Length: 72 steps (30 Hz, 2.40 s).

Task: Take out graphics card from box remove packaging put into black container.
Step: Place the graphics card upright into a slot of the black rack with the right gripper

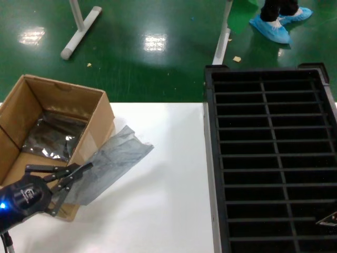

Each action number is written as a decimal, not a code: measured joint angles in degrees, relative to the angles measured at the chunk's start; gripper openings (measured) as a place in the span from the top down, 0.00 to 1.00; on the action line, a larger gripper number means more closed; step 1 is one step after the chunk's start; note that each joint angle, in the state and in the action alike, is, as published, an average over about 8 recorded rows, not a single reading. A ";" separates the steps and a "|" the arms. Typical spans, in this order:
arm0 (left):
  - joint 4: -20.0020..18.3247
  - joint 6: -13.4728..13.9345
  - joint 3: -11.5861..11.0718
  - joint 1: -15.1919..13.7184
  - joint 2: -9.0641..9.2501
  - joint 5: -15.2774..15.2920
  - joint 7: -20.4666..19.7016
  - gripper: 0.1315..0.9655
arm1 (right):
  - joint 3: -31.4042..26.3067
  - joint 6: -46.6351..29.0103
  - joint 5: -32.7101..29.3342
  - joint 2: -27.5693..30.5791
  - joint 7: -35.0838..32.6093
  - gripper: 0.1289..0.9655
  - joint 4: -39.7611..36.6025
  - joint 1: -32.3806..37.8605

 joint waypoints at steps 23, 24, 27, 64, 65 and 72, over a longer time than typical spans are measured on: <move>4.38 0.00 -4.81 -0.32 0.75 4.58 0.74 0.99 | 15.80 -0.43 -9.29 -4.23 -8.37 0.92 0.00 -19.11; 4.52 0.00 -5.11 -0.31 0.78 4.87 0.77 0.99 | 15.82 -0.58 -9.30 -4.32 -8.37 0.92 0.00 -19.11; 4.90 0.00 -5.96 -0.29 0.84 5.71 0.83 0.99 | 15.75 -0.87 -9.17 -4.44 -8.26 0.92 0.00 -19.05; 4.06 0.00 -6.41 0.32 1.46 7.59 1.27 0.99 | 8.36 2.01 -0.20 1.73 -6.57 0.92 0.00 -11.29; 4.05 0.00 -6.32 0.35 1.43 7.53 1.27 0.99 | 9.38 2.72 -0.56 1.79 -6.97 0.92 0.00 -12.88; 4.31 0.00 -6.13 0.40 1.18 7.58 1.35 0.99 | 15.89 6.79 -2.98 1.98 -9.26 0.92 0.00 -22.63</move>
